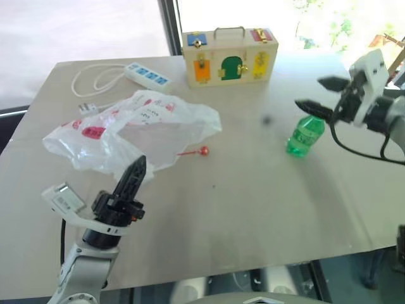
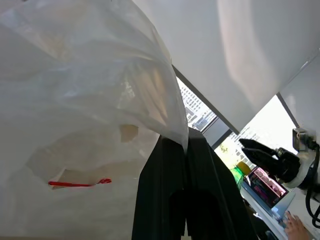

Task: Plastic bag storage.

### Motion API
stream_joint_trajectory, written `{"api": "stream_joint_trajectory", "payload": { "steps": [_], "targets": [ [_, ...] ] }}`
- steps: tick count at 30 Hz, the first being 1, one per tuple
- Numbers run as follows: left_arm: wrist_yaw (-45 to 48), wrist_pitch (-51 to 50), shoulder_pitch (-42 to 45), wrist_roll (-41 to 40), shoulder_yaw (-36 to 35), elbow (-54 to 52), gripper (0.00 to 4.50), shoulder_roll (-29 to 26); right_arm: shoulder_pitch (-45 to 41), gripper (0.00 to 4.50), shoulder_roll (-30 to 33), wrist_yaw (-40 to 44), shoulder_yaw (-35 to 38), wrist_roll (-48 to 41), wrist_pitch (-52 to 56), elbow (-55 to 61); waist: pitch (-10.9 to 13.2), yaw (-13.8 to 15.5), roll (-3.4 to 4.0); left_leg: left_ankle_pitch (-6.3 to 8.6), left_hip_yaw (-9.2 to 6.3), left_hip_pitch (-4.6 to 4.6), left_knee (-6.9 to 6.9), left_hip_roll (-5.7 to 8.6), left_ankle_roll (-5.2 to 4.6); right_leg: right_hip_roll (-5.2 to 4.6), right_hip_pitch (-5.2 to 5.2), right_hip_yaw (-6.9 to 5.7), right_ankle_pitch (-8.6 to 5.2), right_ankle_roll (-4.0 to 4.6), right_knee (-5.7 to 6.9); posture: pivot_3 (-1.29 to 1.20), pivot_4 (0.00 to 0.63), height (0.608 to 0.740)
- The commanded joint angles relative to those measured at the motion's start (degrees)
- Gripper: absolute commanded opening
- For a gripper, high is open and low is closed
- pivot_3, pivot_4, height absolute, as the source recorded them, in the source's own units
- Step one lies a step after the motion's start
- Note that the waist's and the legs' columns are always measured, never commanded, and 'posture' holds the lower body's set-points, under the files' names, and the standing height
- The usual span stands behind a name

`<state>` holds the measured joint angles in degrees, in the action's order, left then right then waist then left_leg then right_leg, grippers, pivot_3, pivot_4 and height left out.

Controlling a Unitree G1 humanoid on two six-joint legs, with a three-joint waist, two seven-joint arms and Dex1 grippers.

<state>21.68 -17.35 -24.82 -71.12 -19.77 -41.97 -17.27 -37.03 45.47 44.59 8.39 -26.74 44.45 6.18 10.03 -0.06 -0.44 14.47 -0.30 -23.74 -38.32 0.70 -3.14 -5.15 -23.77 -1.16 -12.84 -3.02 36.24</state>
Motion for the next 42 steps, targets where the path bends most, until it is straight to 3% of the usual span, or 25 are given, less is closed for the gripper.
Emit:
{"api": "stream_joint_trajectory", "payload": {
  "steps": [1, 10, 13, 14, 23, 28, 33, 37, 42],
  "targets": [
    [1.5, -0.73, -0.69, 0.3, 1.4, -0.9, 0.0, -0.59, 0.93, 4.41, -0.61, -3.13, 1.58, 0.64, 1.08, -0.29, 0.0, -0.36, 0.0, 0.0, 0.0, 0.01, 0.0, -0.02, 0.0, 0.02, -0.01, 0.0, 0.0, 0.0, 0.02, 0.0, 0.15, 0.74],
    [2.91, -0.26, -4.18, 1.21, 2.22, -0.49, 0.0, 0.87, 2.79, 4.41, -7.65, -7.37, -0.84, 2.68, 0.31, -8.69, 0.0, -0.37, -0.01, 0.0, -0.02, 0.02, -0.03, -0.05, 0.0, 0.09, 0.0, 0.01, 0.01, 0.0, 0.07, 0.0, 0.15, 0.74],
    [4.41, 0.15, -6.56, 1.85, 1.18, 1.4, 0.0, 1.38, 2.02, 3.6, -8.93, -7.85, -1.37, 3.44, -0.63, -9.84, 0.01, -0.33, -0.01, 0.0, 0.01, 0.01, -0.02, -0.02, 0.0, 0.06, -0.01, 0.05, 0.01, 0.0, 0.05, 0.0, 0.15, 0.74],
    [4.65, 0.25, -7.11, 1.36, 0.65, 1.98, 0.0, 1.63, 1.77, 3.12, -9.26, -7.94, -1.44, 3.7, -0.99, -10.16, 0.01, -0.32, -0.01, 0.0, -0.01, 0.01, -0.02, -0.03, 0.0, 0.07, 0.0, 0.02, 0.01, 0.0, 0.04, 0.0, 0.15, 0.74],
    [5.68, -0.07, -8.48, -0.63, -2.43, 4.13, 0.0, 2.07, -0.15, 3.09, -13.3, -7.58, -1.38, -0.02, 2.34, -5.21, 0.01, -0.57, -0.03, 0.0, -0.03, 0.05, -0.05, -0.07, 0.0, 0.1, 0.0, 0.0, 0.01, -0.01, 0.08, 0.0, 0.15, 0.74],
    [5.64, -0.83, -8.06, -1.1, -1.64, 3.47, 0.0, 2.19, -4.52, 3.09, -25.01, -10.61, -0.82, -10.24, 11.04, 2.1, 0.08, -1.09, 0.02, 0.0, 0.05, 0.03, 0.0, -0.23, 0.0, 0.26, -0.2, 0.14, 0.02, 0.01, 0.27, 0.0, 0.15, 0.74],
    [4.57, -1.19, -6.32, -1.04, 0.57, 1.99, 0.0, 2.72, -5.92, 3.09, -44.38, -18.3, -2.02, -20.85, 20.58, 1.9, 0.06, -0.68, -0.01, 0.0, -0.08, -0.02, 0.01, -0.23, 0.01, 0.27, -0.34, 0.05, 0.02, 0.01, 0.48, 0.0, 0.15, 0.74],
    [3.8, -1.43, -5.16, -1.36, 1.83, 0.71, 0.0, 2.69, -8.47, 3.09, -54.36, -23.94, -2.89, -19.79, 20.95, -7.02, 0.06, -0.54, -0.02, -0.02, -0.07, -0.01, -0.05, -0.11, 0.04, 0.17, -0.29, 0.07, 0.03, 0.03, 0.48, 0.0, 0.15, 0.74],
    [2.83, -1.61, -3.67, -0.91, 4.5, -1.7, 0.0, 2.7, -15.38, 3.09, -62.56, -29.35, -0.53, -19.93, 15.12, -24.85, 0.02, -0.71, -0.09, -0.06, -0.11, 0.06, -0.12, 0.12, 0.09, 0.04, -0.14, 0.15, 0.07, 0.1, 0.38, 0.0, 0.15, 0.74]
  ]
}}
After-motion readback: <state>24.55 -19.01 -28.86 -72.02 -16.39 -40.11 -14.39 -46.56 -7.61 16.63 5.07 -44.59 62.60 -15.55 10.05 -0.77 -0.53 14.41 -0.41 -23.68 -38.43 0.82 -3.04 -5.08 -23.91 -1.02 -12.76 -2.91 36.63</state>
